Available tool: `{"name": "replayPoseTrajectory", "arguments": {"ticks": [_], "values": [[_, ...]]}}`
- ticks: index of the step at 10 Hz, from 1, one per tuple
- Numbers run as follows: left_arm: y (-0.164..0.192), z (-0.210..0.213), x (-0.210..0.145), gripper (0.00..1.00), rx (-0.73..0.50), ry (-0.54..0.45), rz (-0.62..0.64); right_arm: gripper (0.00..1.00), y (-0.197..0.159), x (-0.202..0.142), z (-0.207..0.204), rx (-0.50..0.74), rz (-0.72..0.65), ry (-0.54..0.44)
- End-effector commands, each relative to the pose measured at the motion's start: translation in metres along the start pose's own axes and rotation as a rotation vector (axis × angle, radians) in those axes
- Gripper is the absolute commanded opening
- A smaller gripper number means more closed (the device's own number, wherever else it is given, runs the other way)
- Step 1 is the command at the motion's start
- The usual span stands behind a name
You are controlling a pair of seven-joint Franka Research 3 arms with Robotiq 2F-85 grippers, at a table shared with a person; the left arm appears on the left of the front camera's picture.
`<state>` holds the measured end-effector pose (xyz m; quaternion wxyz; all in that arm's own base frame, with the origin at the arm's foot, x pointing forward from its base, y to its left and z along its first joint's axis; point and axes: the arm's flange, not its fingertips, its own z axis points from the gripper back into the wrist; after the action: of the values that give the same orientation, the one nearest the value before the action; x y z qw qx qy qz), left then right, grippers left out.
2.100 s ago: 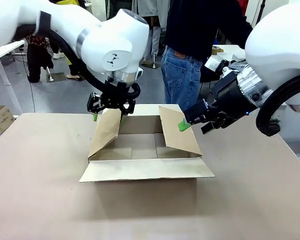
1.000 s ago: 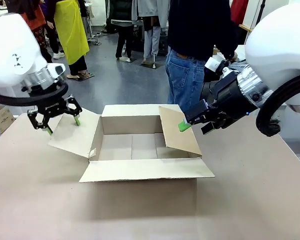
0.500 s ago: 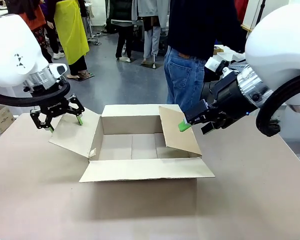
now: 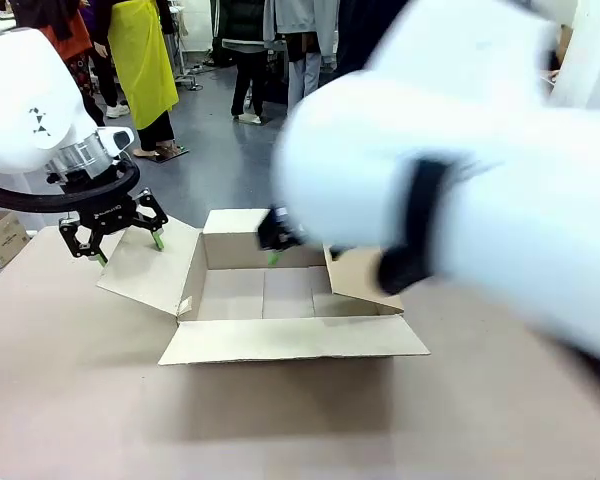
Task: Pack the gift set into the box.
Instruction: Place both hands on the side flaps of the Package Box and spread them outward.
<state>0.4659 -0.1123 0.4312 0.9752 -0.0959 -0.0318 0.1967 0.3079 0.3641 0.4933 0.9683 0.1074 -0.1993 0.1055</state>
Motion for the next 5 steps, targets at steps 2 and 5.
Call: {"name": "replayPoseTrajectory", "arguments": {"ticks": [2, 5], "values": [[0.001, 0.004, -0.001, 1.00, 0.016, -0.006, 0.008, 1.00, 0.000, 0.000, 0.000, 0.000, 0.000, 0.000], [0.001, 0.004, -0.001, 1.00, 0.016, -0.006, 0.008, 1.00, 0.017, 0.035, -0.023, -0.372, -0.003, 0.102]]}}
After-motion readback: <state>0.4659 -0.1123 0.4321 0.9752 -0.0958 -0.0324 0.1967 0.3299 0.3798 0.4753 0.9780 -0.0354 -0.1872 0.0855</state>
